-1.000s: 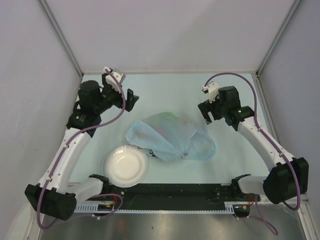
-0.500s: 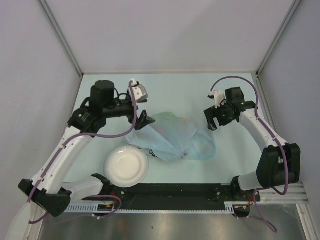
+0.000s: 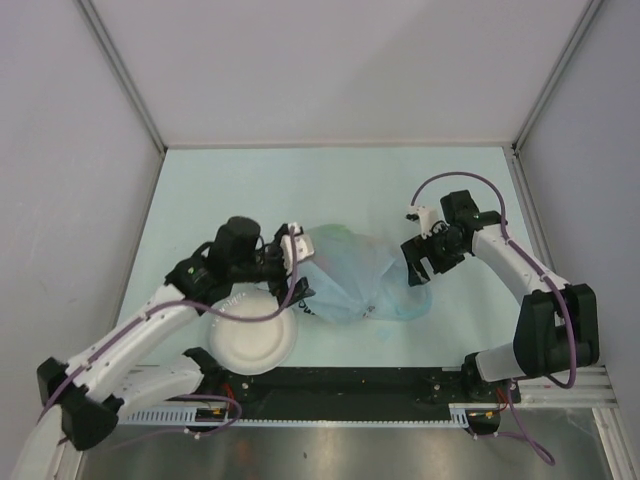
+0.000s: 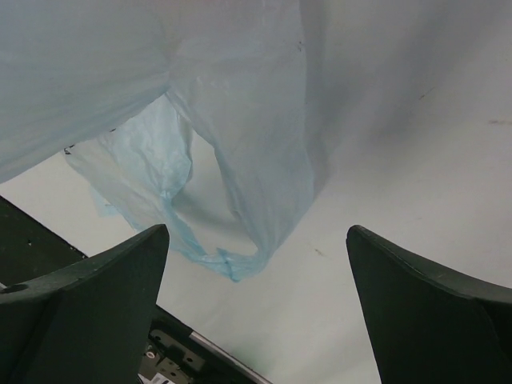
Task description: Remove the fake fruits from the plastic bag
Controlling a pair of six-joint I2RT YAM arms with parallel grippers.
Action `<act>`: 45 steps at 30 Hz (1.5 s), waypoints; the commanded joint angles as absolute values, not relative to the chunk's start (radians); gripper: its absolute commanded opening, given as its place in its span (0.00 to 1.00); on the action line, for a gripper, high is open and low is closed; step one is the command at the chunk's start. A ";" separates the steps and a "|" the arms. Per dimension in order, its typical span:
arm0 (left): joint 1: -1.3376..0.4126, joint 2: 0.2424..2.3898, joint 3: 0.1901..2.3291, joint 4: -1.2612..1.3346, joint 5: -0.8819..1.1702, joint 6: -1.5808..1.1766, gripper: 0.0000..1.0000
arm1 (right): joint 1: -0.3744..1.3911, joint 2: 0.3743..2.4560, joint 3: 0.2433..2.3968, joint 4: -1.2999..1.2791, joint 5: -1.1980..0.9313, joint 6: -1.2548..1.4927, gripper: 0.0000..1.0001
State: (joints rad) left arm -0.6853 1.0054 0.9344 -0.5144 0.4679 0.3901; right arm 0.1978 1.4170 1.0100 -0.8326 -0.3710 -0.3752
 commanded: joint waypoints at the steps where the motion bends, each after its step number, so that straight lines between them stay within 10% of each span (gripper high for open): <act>1: -0.811 0.743 0.732 -0.393 0.352 0.517 0.92 | 0.215 1.437 0.997 -0.778 -0.361 -0.315 0.97; 6: -0.965 0.655 0.591 -0.305 0.299 0.587 0.75 | 0.247 1.450 0.997 -0.761 -0.357 -0.275 0.97; 27: -1.023 0.994 0.433 0.179 0.249 0.574 0.63 | 0.267 1.520 0.996 -0.716 -0.276 -0.230 0.91; 42: -0.948 1.052 0.503 0.077 0.396 0.434 0.36 | 0.308 1.560 0.996 -0.715 -0.258 -0.235 0.88; 45: -0.925 1.080 0.537 0.040 0.411 0.455 0.00 | 0.313 1.585 1.002 -0.721 -0.256 -0.232 0.81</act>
State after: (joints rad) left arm -0.9508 1.0527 0.4667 0.0933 0.3260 0.4759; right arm 0.3058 1.5524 0.9951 -0.7265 -0.2695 -0.2371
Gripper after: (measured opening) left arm 0.241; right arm 0.877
